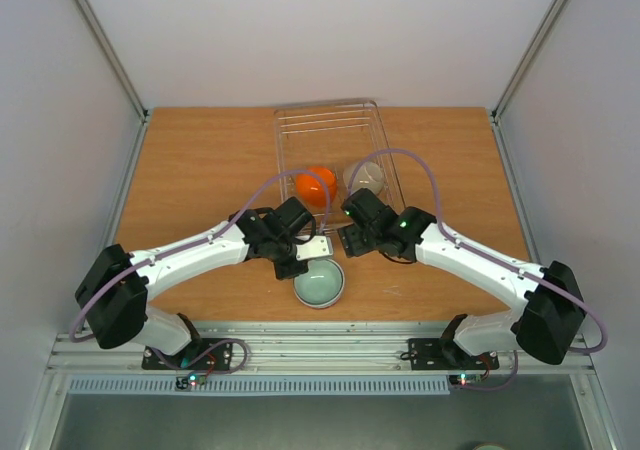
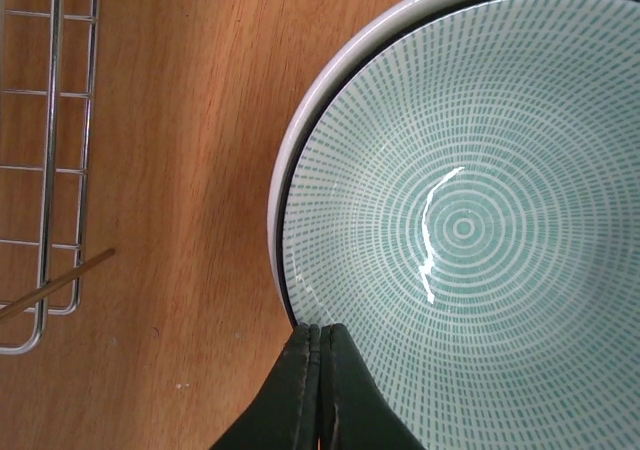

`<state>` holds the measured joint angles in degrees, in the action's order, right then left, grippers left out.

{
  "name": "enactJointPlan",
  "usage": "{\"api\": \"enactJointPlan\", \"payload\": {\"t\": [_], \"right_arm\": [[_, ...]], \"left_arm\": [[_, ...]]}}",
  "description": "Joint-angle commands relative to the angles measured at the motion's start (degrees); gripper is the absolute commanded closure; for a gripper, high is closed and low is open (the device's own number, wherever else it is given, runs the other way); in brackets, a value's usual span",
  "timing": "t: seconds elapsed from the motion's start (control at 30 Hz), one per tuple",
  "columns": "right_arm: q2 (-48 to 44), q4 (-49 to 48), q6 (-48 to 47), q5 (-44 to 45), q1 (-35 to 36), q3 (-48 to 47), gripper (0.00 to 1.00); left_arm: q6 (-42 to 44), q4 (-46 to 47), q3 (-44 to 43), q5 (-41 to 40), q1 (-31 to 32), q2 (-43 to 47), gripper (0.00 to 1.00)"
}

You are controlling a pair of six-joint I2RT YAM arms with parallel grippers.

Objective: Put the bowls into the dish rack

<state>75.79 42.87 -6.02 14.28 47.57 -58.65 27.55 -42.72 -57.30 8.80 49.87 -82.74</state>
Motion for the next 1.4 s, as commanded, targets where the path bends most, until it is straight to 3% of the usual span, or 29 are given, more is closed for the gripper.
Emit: {"api": "enactJointPlan", "payload": {"t": [0.0,0.07,0.17,0.3,0.63,0.97,1.37], "right_arm": [[1.13,-0.85,0.39,-0.18,-0.2,0.03,0.19],[1.37,-0.86,0.35,-0.29,-0.2,-0.05,0.19],[1.62,-1.02,0.28,-0.37,-0.2,-0.06,0.19],[2.02,-1.1,0.34,-0.27,-0.2,-0.07,0.19],[2.72,-1.39,0.59,-0.5,-0.21,0.03,0.19],[3.16,-1.73,0.66,-0.96,-0.24,0.03,0.18],[3.78,-2.09,0.62,-1.21,-0.2,0.2,0.18]], "left_arm": [[0.52,-0.34,0.18,1.34,0.14,1.67,1.0],[0.72,-0.54,0.11,1.19,0.14,1.7,1.0],[0.99,-0.97,0.21,1.24,0.14,1.86,0.74],[1.1,-0.81,0.76,1.19,0.15,2.27,0.68],[1.1,-2.35,0.63,2.59,0.15,0.24,0.74],[0.5,-1.7,0.61,1.02,0.23,-0.88,0.7],[0.44,-1.51,0.7,0.47,0.32,-1.47,0.78]]}}
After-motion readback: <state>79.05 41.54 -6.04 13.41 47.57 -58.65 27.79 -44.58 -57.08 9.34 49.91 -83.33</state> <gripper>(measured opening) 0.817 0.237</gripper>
